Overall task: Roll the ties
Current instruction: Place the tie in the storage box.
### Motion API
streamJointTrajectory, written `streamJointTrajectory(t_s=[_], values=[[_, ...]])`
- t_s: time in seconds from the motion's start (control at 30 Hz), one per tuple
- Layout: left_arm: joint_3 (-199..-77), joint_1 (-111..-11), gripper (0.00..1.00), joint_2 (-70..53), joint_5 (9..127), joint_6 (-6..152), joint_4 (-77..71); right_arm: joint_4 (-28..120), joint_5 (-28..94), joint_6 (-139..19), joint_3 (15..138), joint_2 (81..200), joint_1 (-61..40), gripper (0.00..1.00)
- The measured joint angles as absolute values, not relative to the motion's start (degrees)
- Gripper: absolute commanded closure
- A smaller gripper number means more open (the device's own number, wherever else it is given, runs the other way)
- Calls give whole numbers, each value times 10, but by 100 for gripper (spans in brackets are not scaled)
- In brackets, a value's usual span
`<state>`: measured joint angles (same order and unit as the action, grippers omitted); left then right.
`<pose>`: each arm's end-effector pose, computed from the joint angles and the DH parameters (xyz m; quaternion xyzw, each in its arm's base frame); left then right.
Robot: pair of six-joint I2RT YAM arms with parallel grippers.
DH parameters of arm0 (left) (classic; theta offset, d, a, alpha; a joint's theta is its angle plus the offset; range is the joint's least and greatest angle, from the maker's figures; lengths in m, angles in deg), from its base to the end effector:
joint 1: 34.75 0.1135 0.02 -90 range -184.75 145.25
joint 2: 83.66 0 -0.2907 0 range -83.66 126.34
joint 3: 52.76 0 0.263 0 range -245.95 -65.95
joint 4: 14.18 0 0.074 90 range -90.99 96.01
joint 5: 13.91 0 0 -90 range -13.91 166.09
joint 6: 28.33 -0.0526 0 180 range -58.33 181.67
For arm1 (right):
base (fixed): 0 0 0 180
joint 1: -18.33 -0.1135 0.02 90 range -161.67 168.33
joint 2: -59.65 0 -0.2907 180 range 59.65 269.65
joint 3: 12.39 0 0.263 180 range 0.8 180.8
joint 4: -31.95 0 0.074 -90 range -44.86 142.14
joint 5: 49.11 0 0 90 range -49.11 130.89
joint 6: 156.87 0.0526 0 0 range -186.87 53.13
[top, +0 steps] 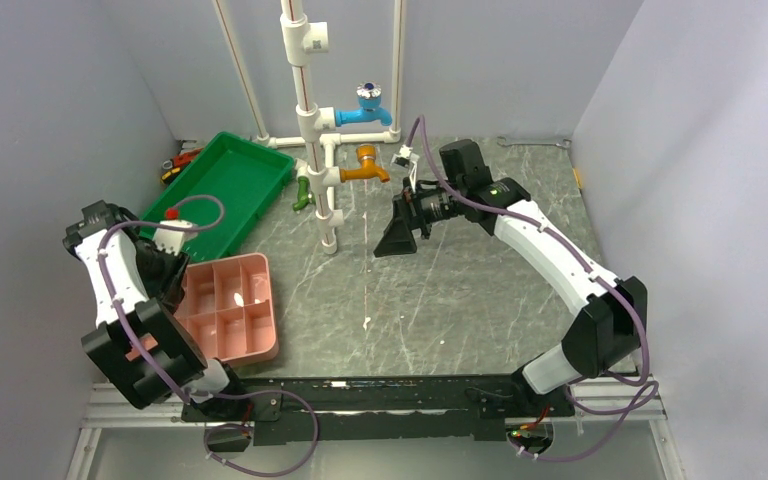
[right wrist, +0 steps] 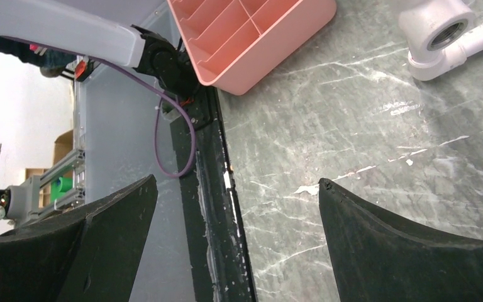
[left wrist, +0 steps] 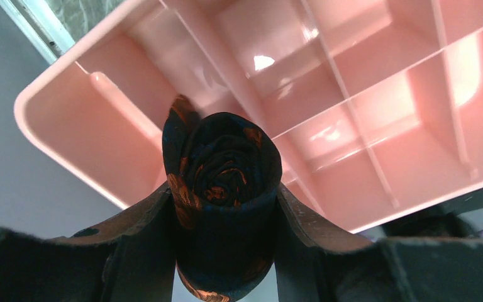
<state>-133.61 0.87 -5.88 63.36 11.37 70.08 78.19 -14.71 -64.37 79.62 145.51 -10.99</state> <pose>0.2021 0.1305 0.2879 0.1350 0.9817 -0.0289 0.1312 0.2751 0.2043 0.3648 -0.3774 0.7345 0.5090 0.2430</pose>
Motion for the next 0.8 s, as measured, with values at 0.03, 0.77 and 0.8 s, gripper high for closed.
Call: streamJointTrajectory(t_s=[0.03, 0.77, 0.8], values=[[-1336, 9, 100, -56, 646, 84, 703, 785, -147, -645, 798, 1455, -110, 0], [-1345, 14, 100, 24, 743, -250, 717, 794, -151, -650, 805, 1449, -106, 0], [-1344, 14, 100, 24, 740, -262, 713, 794, -151, -650, 805, 1449, -106, 0]])
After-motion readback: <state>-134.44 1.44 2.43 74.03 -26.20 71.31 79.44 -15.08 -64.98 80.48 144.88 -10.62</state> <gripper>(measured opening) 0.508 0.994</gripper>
